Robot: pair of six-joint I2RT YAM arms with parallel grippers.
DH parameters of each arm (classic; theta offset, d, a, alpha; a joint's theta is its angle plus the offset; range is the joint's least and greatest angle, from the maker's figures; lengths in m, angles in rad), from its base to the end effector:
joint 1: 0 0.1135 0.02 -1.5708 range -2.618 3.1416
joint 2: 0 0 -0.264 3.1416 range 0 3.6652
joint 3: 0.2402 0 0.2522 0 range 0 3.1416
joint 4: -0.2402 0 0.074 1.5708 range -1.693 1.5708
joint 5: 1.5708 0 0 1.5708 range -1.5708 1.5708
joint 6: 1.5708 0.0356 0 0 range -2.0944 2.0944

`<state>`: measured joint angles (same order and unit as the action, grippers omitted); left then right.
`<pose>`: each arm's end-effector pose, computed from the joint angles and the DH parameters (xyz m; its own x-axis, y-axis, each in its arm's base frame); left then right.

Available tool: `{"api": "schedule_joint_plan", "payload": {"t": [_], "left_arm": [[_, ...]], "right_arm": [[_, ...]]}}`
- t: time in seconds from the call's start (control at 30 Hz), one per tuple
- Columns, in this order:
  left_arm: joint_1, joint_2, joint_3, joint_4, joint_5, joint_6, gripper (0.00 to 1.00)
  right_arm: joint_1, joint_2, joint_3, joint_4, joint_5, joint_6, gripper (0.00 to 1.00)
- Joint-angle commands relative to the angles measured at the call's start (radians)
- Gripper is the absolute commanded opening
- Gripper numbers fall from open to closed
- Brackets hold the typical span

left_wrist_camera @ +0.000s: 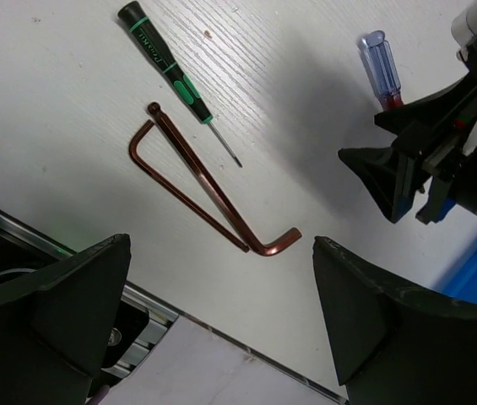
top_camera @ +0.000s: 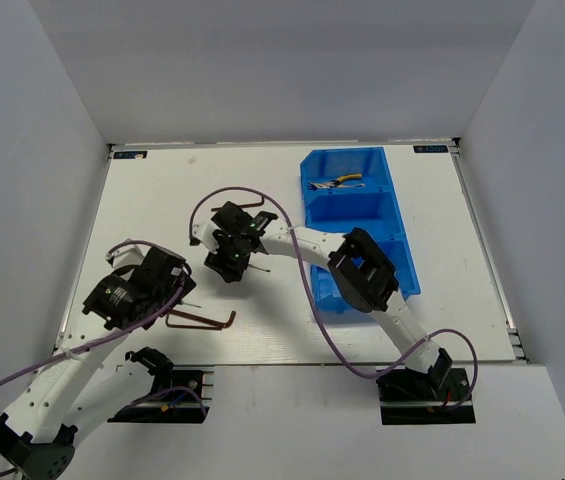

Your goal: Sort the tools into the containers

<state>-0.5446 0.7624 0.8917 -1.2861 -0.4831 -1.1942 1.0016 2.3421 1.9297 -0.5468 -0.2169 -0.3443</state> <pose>0.0998 -0.0411 0.2903 -0.5660 -0.6200 -0.5434 -0.6182 0.7552 -0.2177 0.2711 0.4379 0.1705 -0.1152 -0.7917 -0.5999 -0.9859 0.1647 -0.0280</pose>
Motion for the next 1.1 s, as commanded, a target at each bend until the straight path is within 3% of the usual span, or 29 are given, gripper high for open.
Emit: {"api": "schedule_joint_plan", "payload": {"t": [0.0, 0.17, 0.33, 0.63, 1.07], "left_arm": [[0.002, -0.015, 0.018, -0.021, -0.026, -0.018, 0.99], [0.002, -0.044, -0.014, 0.01, -0.026, -0.018, 0.99], [0.002, -0.035, -0.025, 0.042, -0.008, 0.001, 0.99], [0.002, -0.02, 0.006, -0.01, -0.008, 0.03, 0.99], [0.002, -0.008, 0.015, -0.01, -0.008, 0.03, 0.99]], "right_arm": [[-0.006, -0.141, -0.029, 0.021, -0.163, -0.028, 0.55], [-0.001, -0.239, -0.176, 0.127, -0.184, -0.018, 0.54], [-0.018, -0.137, -0.083, 0.117, -0.043, 0.008, 0.54], [-0.026, 0.025, 0.052, 0.131, -0.01, -0.018, 0.55], [-0.044, 0.03, -0.014, 0.179, 0.039, -0.009, 0.55]]}}
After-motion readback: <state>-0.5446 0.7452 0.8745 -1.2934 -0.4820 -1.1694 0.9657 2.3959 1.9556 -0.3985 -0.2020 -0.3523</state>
